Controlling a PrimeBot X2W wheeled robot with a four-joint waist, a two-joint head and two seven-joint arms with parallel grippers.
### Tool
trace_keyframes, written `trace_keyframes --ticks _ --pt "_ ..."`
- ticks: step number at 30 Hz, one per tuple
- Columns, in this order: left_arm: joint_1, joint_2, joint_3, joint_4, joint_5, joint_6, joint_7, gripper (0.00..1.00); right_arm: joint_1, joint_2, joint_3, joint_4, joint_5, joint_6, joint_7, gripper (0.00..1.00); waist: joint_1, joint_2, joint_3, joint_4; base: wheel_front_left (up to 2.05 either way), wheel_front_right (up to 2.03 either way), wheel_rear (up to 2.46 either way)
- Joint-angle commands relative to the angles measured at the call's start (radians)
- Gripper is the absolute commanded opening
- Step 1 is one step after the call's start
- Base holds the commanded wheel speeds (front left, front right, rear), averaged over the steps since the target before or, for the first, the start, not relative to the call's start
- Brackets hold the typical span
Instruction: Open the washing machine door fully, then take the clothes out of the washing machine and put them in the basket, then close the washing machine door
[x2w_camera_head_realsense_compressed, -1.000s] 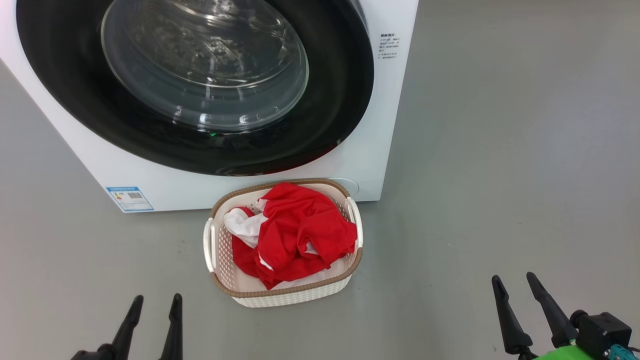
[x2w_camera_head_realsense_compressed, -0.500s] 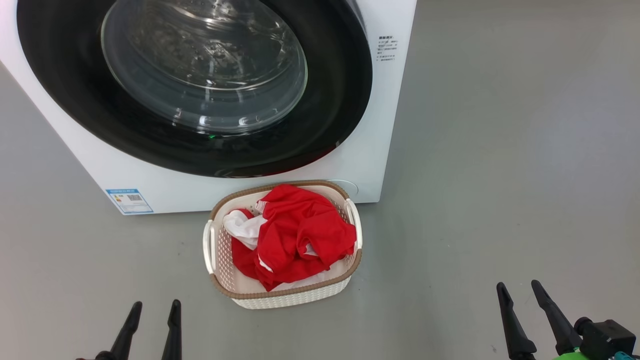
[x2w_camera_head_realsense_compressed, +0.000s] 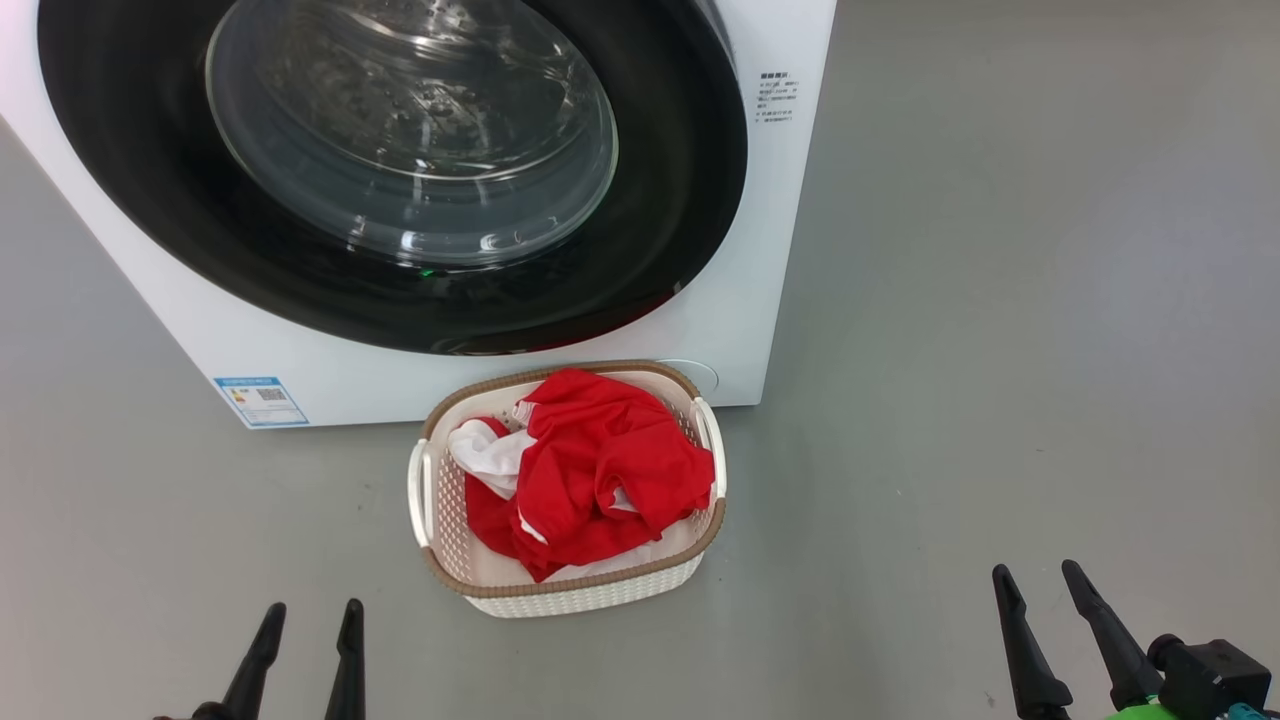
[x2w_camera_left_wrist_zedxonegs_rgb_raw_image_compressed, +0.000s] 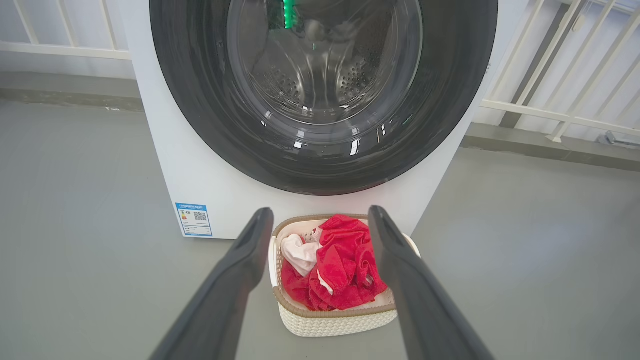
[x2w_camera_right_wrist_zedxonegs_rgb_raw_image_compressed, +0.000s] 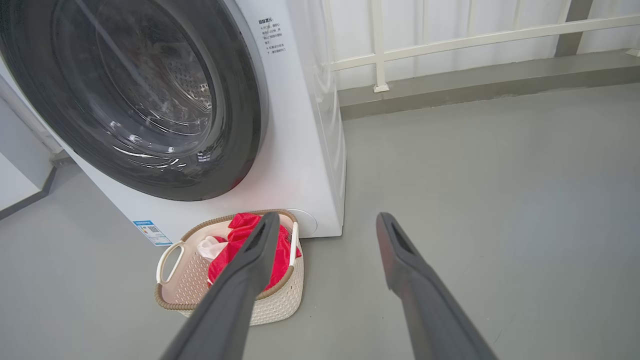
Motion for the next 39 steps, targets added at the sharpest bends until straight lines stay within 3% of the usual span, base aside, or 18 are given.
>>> trace_keyframes --ticks 1,2,3,11,16,20,39 --pt "-0.011 0.004 0.035 -0.021 -0.003 -0.005 -0.008 1.0 -0.013 -0.016 0.017 -0.026 -0.006 -0.001 -0.006 1.0 0.0 -0.0001 -0.001 0.001 0.0 0.0 0.0" --pt "-0.011 0.004 0.035 -0.018 -0.005 -0.005 -0.008 1.0 -0.013 -0.016 0.017 -0.026 -0.007 -0.001 -0.006 1.0 0.0 -0.0001 -0.001 0.001 0.0 0.0 0.0" --pt "0.0 0.0 -0.001 0.005 -0.003 0.0 0.0 0.0 0.0 0.0 0.0 0.0 0.0 0.0 0.0 0.0 0.0 -0.0001 -0.002 0.002 0.0 0.0 0.0" --pt "-0.001 -0.024 -0.011 0.073 -0.027 0.001 0.013 0.0 -0.003 0.023 0.007 0.067 0.021 0.0 0.005 0.0 0.0001 -0.0001 -0.003 0.002 0.0 0.0 0.0" --pt "-0.007 -0.024 -0.008 0.071 -0.081 0.001 0.027 0.0 -0.01 0.021 0.006 0.064 0.073 0.0 0.018 0.0 0.0023 -0.0001 -0.009 0.002 0.0 0.0 0.0" --pt "-0.013 -0.023 -0.006 0.072 -0.124 0.001 0.038 0.0 -0.018 0.02 0.005 0.064 0.114 0.0 0.028 0.0 0.0002 -0.0001 -0.01 0.002 0.0 0.0 0.0" --pt "-0.04 -0.022 0.006 0.069 -0.317 0.0 0.089 0.0 -0.053 0.015 -0.003 0.058 0.297 0.0 0.076 0.0 0.0 -0.0001 -0.019 0.001 0.0 0.0 0.0"
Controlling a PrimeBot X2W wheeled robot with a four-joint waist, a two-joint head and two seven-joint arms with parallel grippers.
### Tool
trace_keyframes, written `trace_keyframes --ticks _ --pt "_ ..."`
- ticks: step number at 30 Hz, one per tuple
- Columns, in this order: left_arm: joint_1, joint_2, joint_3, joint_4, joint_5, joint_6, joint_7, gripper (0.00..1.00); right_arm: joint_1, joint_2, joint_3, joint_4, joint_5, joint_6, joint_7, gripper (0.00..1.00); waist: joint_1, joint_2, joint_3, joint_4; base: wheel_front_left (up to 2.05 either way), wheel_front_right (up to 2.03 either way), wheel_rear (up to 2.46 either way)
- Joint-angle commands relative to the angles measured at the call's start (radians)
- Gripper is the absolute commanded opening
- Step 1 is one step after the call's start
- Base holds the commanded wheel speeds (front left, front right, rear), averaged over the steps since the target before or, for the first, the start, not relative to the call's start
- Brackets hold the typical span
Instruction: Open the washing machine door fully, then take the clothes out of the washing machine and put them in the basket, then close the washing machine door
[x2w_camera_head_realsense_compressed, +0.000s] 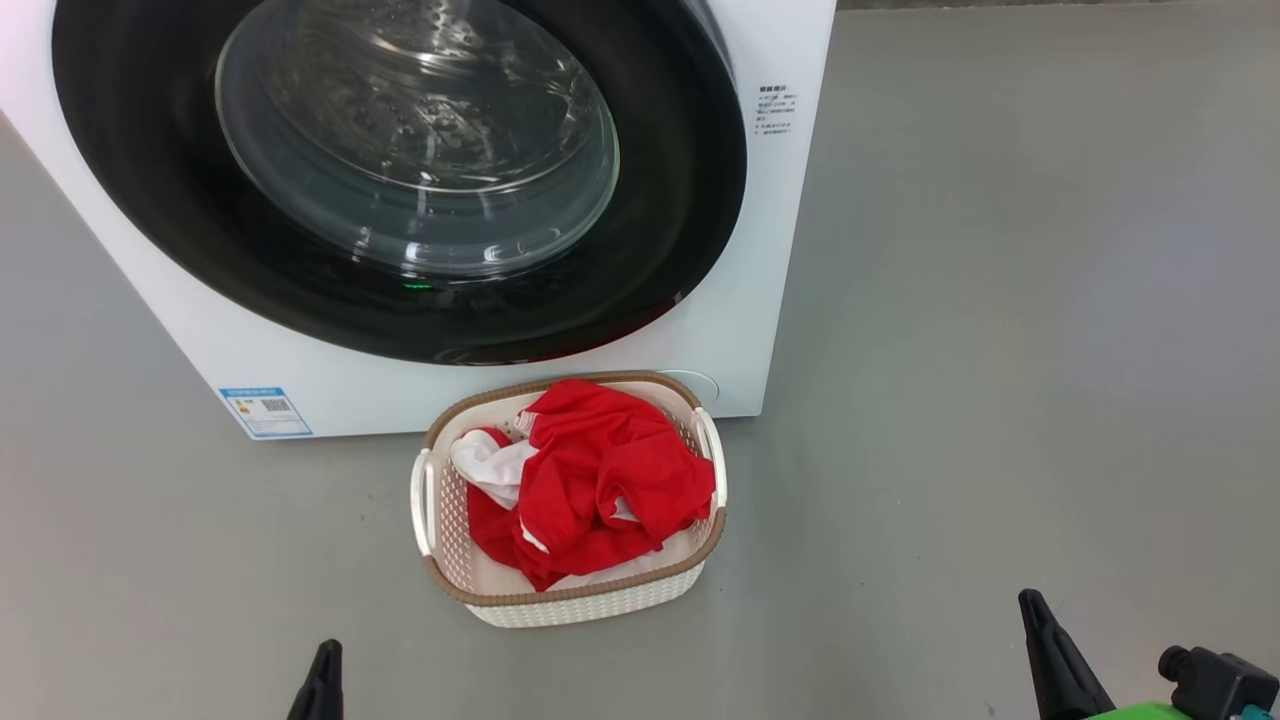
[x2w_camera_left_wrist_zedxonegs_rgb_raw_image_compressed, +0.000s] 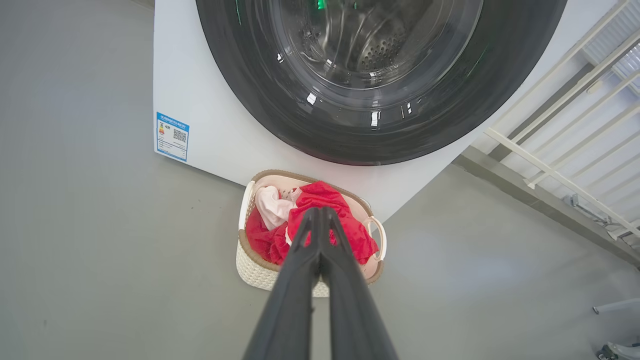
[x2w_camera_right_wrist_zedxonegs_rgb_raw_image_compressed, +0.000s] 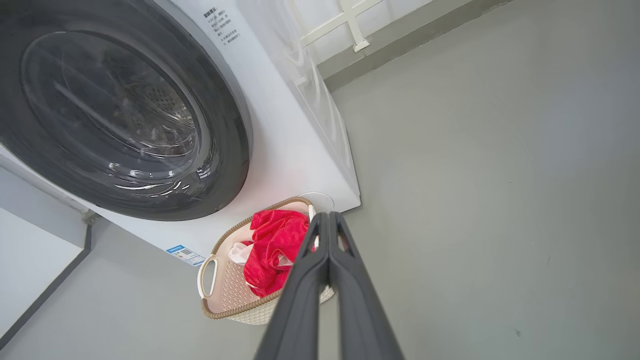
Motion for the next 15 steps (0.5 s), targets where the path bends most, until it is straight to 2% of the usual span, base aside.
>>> trace_keyframes --ticks 1,15 --pt "-0.037 0.009 0.016 -0.025 -0.021 -0.002 0.006 0.0 -0.039 -0.015 -0.004 -0.027 0.023 0.0 0.006 0.0 -0.0002 0.0 0.0 0.0 0.0 0.0 0.0" --pt "-0.056 0.01 0.025 -0.028 -0.17 -0.002 0.046 0.0 -0.064 -0.017 -0.012 -0.032 0.163 0.0 0.045 0.0 -0.0002 0.0 -0.008 0.0 0.0 0.0 0.0"
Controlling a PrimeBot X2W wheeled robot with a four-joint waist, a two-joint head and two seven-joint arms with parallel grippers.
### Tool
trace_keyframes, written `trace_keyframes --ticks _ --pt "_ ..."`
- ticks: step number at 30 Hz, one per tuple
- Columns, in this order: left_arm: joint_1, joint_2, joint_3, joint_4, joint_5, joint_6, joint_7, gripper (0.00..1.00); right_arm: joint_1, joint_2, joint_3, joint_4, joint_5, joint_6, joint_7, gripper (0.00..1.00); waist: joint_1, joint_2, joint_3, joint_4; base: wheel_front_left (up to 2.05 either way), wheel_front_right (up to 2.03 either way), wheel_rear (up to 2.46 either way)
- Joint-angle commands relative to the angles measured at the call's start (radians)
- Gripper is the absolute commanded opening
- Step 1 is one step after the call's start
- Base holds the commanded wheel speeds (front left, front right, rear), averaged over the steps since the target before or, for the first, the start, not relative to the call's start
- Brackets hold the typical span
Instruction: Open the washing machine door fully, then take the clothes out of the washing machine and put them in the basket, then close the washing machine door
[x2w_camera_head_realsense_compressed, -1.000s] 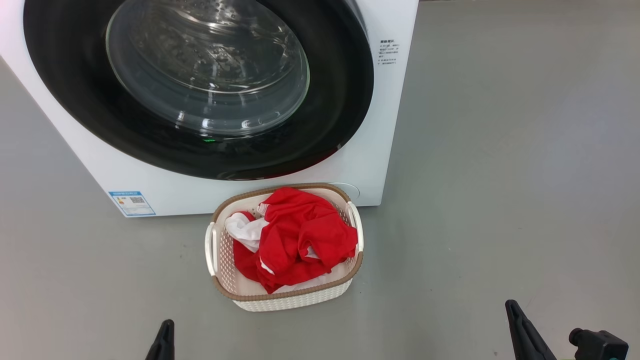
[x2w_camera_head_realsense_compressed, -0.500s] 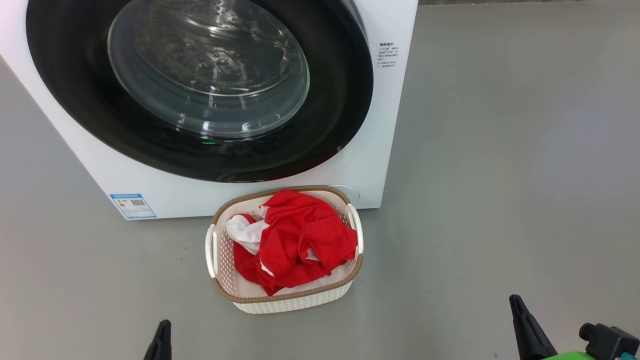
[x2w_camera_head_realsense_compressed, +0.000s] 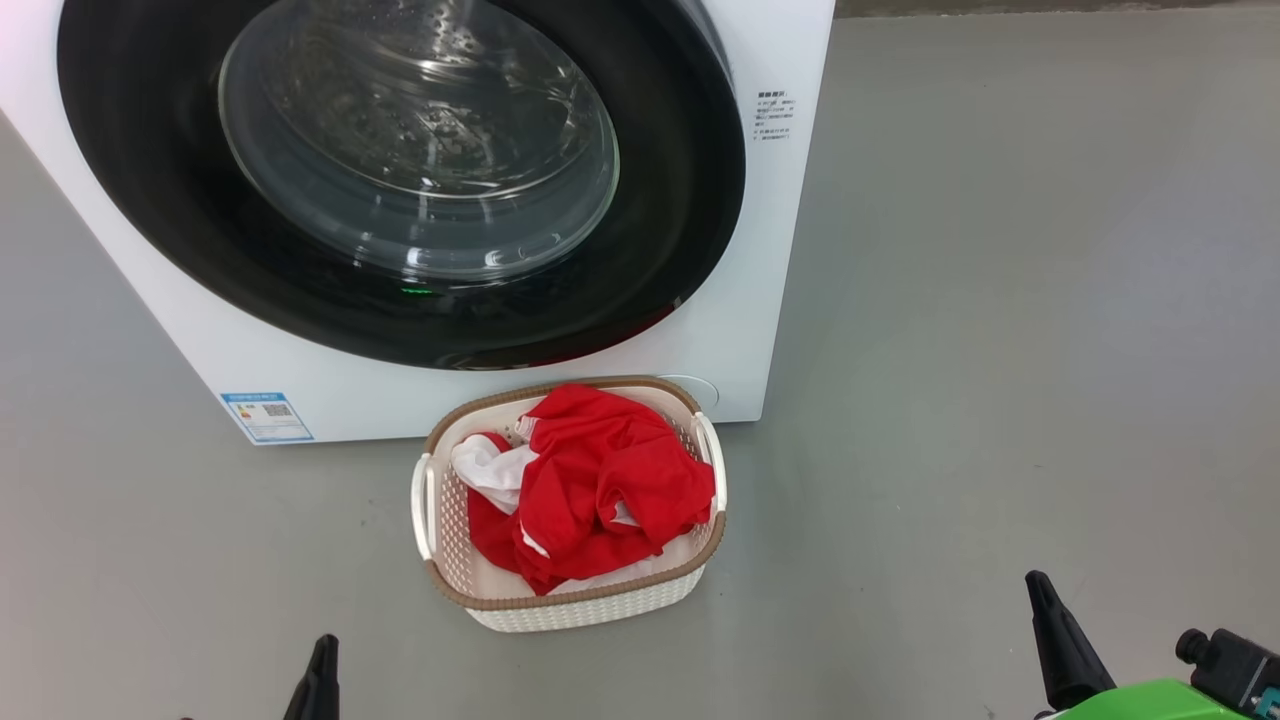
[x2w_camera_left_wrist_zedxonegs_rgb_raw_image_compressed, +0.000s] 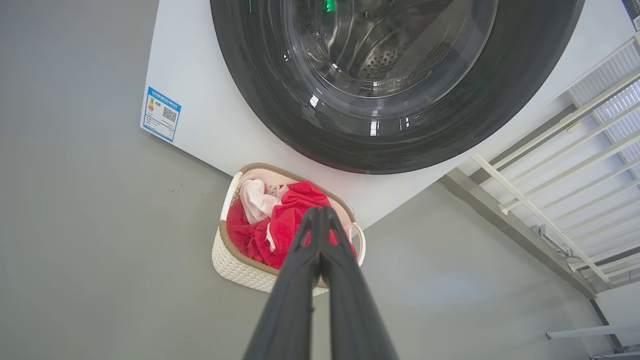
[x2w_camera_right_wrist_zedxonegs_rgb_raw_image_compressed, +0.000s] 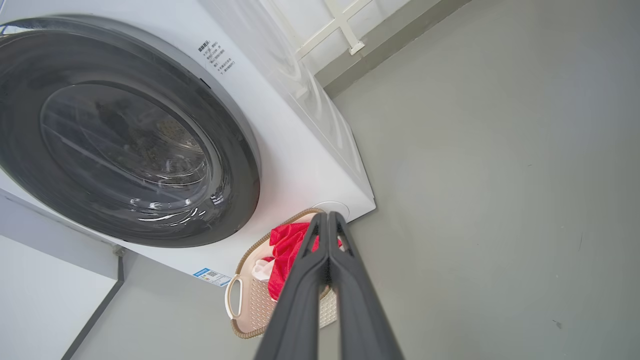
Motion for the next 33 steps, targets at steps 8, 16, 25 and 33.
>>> trace_keyframes --ticks 8,16,25,33 --pt "-0.056 0.01 0.026 -0.029 -0.109 -0.003 0.026 0.0 -0.055 -0.018 -0.008 -0.032 0.101 0.0 0.025 0.0 -0.0001 0.0 -0.005 0.0 0.0 0.0 0.0" --pt "-0.067 0.01 0.031 -0.03 -0.195 -0.003 0.049 0.0 -0.07 -0.018 -0.013 -0.035 0.181 -0.001 0.048 0.0 -0.0001 0.0 -0.01 -0.001 0.0 0.0 0.0" --pt "-0.078 0.01 0.037 -0.032 -0.28 -0.004 0.072 0.0 -0.084 -0.019 -0.019 -0.038 0.26 -0.001 0.071 0.0 -0.0001 0.0 -0.014 -0.001 0.0 0.0 0.0" --pt "-0.09 0.011 0.042 -0.034 -0.366 -0.004 0.095 0.0 -0.099 -0.019 -0.025 -0.042 0.339 -0.001 0.095 0.0 -0.0001 0.0 -0.019 -0.001 0.0 0.0 0.0"
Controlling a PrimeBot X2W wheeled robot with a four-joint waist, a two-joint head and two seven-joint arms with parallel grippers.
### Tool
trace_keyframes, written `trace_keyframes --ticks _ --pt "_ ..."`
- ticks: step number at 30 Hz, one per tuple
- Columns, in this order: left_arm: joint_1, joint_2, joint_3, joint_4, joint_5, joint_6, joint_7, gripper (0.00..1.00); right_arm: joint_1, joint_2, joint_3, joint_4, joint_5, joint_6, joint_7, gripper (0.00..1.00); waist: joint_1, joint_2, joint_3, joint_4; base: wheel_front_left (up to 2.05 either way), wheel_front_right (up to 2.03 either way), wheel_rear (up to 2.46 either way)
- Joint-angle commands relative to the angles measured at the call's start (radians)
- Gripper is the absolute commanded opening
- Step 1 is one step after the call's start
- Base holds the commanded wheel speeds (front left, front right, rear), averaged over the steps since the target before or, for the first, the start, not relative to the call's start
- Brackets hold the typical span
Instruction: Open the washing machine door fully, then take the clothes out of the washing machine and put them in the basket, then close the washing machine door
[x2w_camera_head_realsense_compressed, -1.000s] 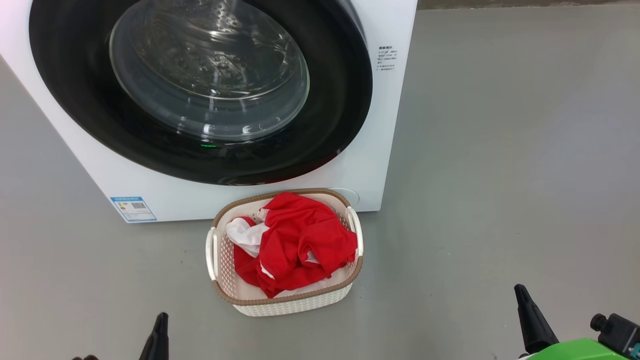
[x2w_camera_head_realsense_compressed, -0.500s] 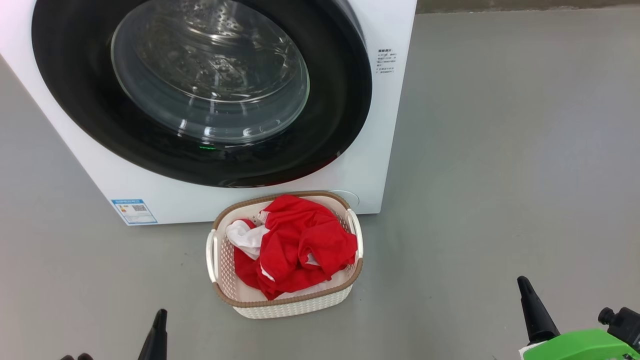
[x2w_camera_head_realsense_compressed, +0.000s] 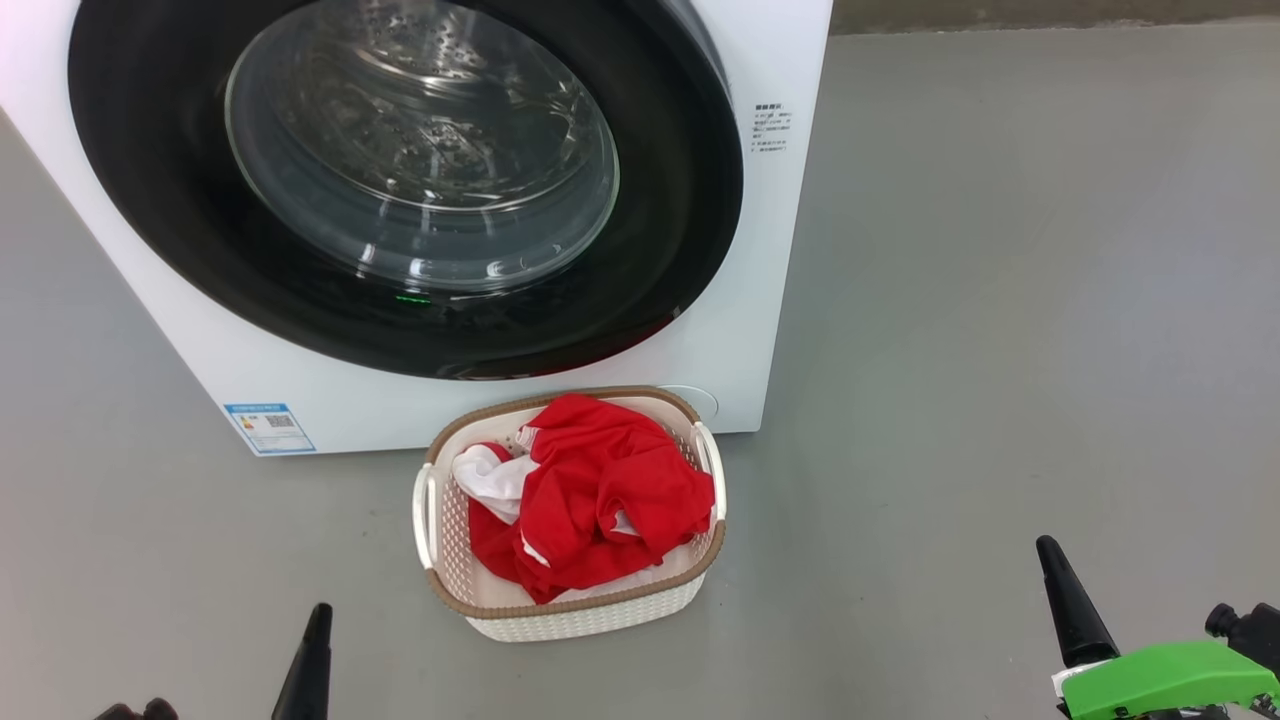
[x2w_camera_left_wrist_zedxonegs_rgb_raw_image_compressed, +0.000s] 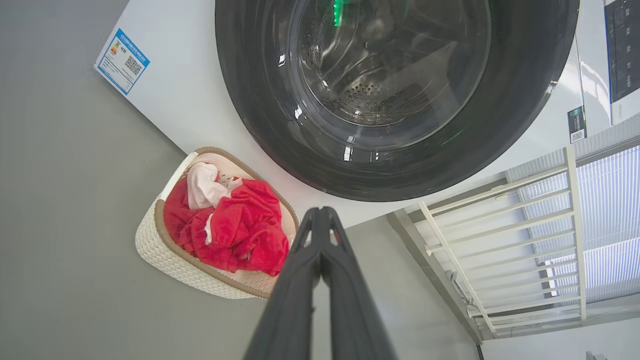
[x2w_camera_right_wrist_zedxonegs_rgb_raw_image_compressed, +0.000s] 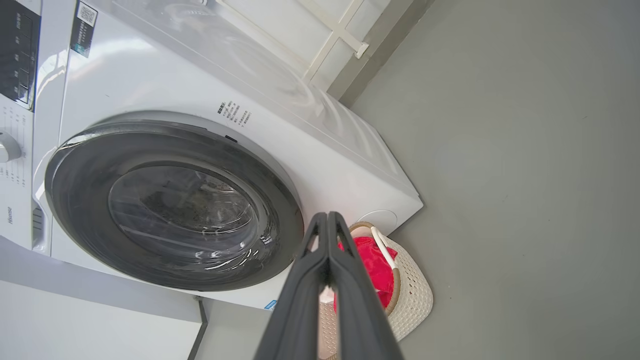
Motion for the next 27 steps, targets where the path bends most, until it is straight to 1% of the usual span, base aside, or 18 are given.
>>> trace_keyframes --ticks 1,27 --pt "-0.047 0.011 0.027 -0.029 -0.027 -0.004 0.007 0.0 -0.044 -0.016 0.003 -0.028 0.028 -0.001 0.008 0.0 0.0 0.0 -0.001 0.0 0.0 0.0 0.0" --pt "-0.084 0.011 0.045 -0.035 -0.315 -0.006 0.086 0.0 -0.094 -0.015 -0.019 -0.039 0.293 -0.001 0.088 0.0 0.0 0.0 -0.016 -0.001 0.0 0.0 0.0"
